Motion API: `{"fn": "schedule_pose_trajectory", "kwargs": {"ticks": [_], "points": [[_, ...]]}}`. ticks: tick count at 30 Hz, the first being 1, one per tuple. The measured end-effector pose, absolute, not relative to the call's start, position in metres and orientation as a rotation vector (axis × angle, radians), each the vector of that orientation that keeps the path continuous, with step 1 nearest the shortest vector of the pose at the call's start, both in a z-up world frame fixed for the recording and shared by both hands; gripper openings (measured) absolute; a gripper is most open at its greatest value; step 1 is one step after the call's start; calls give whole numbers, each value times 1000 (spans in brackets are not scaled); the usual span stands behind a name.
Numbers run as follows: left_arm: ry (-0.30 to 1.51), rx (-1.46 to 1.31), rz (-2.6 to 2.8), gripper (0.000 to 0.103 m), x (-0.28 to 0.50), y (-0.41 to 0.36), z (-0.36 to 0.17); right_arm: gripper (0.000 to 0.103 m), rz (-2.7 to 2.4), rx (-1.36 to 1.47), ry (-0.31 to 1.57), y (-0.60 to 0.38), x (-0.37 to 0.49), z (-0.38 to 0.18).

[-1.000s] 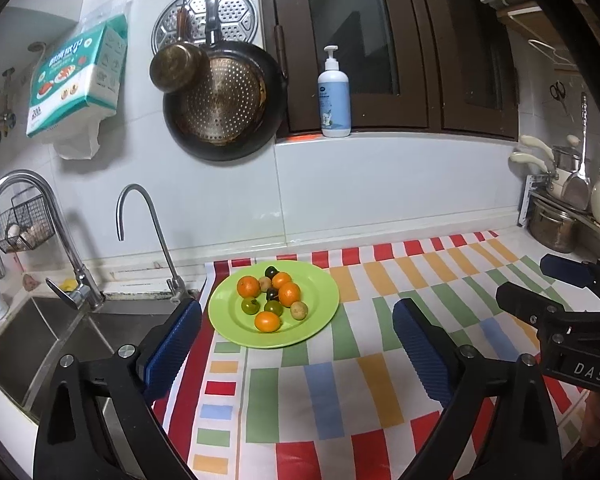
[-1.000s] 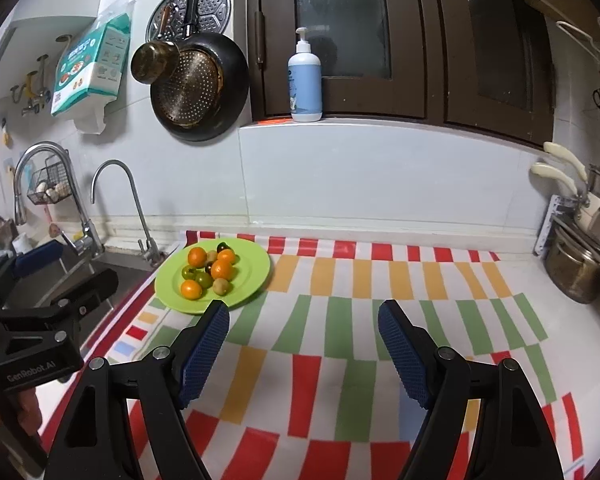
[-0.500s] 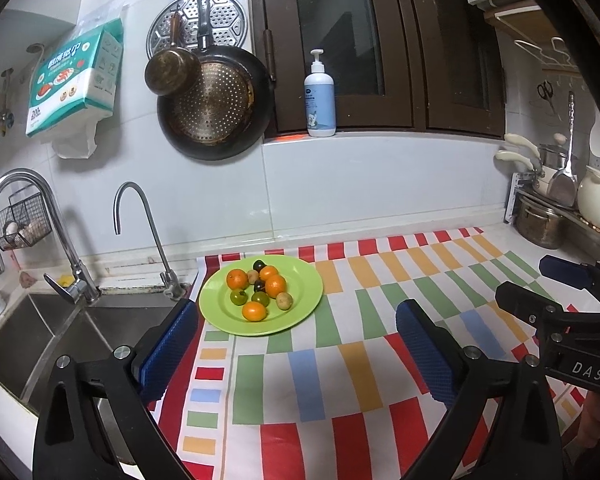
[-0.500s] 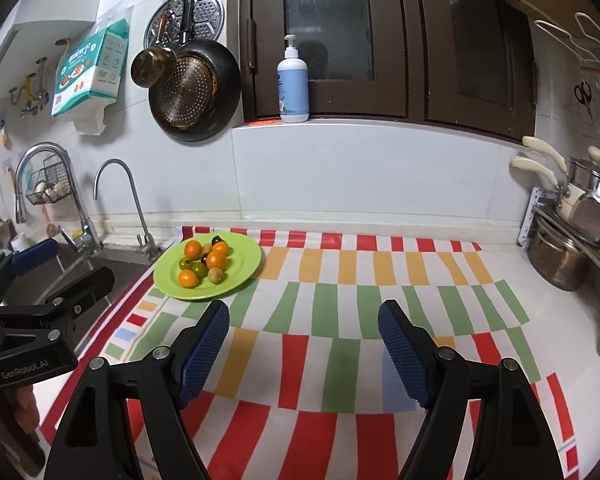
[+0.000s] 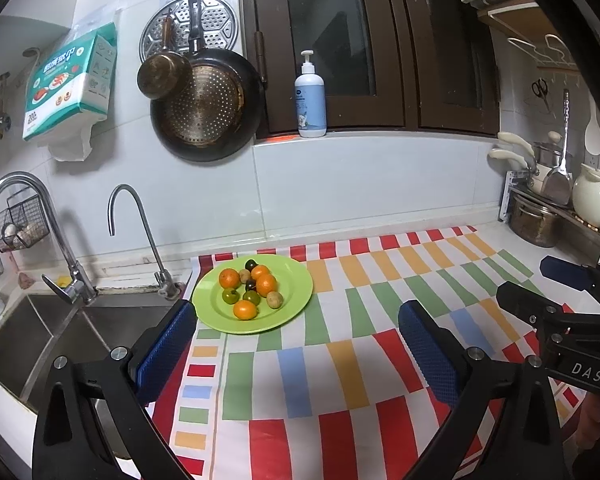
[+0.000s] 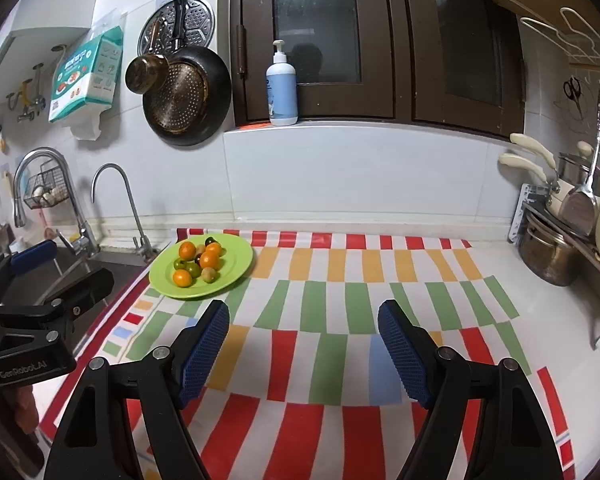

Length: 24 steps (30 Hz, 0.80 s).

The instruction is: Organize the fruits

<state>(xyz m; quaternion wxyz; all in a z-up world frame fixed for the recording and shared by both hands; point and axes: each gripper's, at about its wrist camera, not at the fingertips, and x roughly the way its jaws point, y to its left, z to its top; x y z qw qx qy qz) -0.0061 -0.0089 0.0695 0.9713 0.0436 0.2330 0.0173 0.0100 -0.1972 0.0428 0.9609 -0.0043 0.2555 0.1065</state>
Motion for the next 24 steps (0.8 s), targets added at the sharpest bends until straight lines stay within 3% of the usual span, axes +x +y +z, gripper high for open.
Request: {"fn": "schedule_pose_trajectory", "kwargs": {"ticks": [24], "points": [[481, 77, 25, 103, -3, -14, 66, 77, 213, -8, 524, -203, 10, 39]]}}
